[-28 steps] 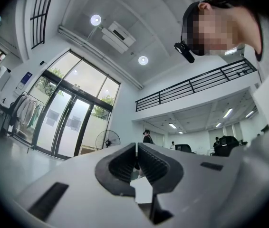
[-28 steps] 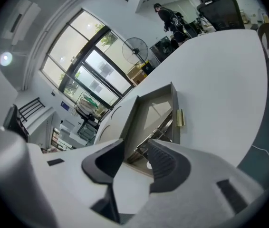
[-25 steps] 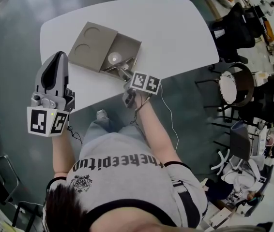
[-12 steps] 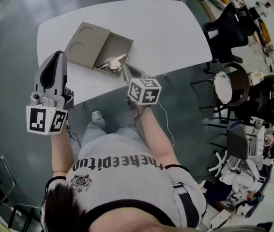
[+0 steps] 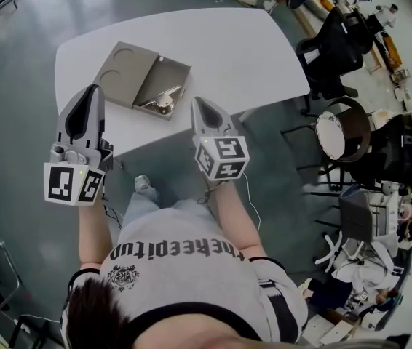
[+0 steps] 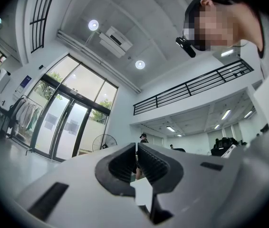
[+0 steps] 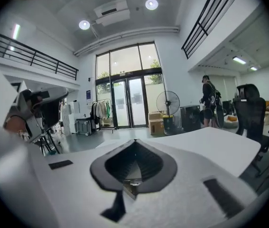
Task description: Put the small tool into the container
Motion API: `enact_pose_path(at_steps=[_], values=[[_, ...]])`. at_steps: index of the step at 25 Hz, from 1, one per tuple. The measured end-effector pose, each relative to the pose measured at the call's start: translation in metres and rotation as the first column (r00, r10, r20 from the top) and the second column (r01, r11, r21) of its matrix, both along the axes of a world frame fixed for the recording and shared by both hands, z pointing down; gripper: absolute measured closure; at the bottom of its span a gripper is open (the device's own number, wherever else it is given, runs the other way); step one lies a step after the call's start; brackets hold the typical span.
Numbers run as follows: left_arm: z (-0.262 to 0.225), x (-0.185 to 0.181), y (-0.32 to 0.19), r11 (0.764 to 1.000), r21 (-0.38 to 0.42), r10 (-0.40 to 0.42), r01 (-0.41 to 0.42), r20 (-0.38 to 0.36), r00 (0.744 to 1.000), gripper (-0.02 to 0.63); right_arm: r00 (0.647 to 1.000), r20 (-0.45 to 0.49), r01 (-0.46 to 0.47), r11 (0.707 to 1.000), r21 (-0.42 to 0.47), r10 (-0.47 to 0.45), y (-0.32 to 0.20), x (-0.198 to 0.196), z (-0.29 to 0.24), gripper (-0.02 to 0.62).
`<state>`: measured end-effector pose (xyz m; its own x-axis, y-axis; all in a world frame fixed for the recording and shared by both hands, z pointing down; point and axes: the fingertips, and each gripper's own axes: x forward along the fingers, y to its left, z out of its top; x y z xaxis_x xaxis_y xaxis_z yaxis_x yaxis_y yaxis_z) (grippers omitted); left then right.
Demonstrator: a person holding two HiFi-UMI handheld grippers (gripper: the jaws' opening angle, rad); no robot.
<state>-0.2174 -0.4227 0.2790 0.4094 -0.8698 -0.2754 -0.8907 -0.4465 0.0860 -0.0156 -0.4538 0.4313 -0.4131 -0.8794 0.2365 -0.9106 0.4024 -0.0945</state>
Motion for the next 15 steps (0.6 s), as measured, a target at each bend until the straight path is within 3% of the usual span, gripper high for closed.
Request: enact_pose_path(at_steps=[15], values=[[-0.011,0.041,0.037,1.000,0.014,0.006,-0.006,0.020,1.000,0.591,1.000,-0.013,-0.013,0.979,0.201,0.016,0.051,0.045,-0.088,0.592]])
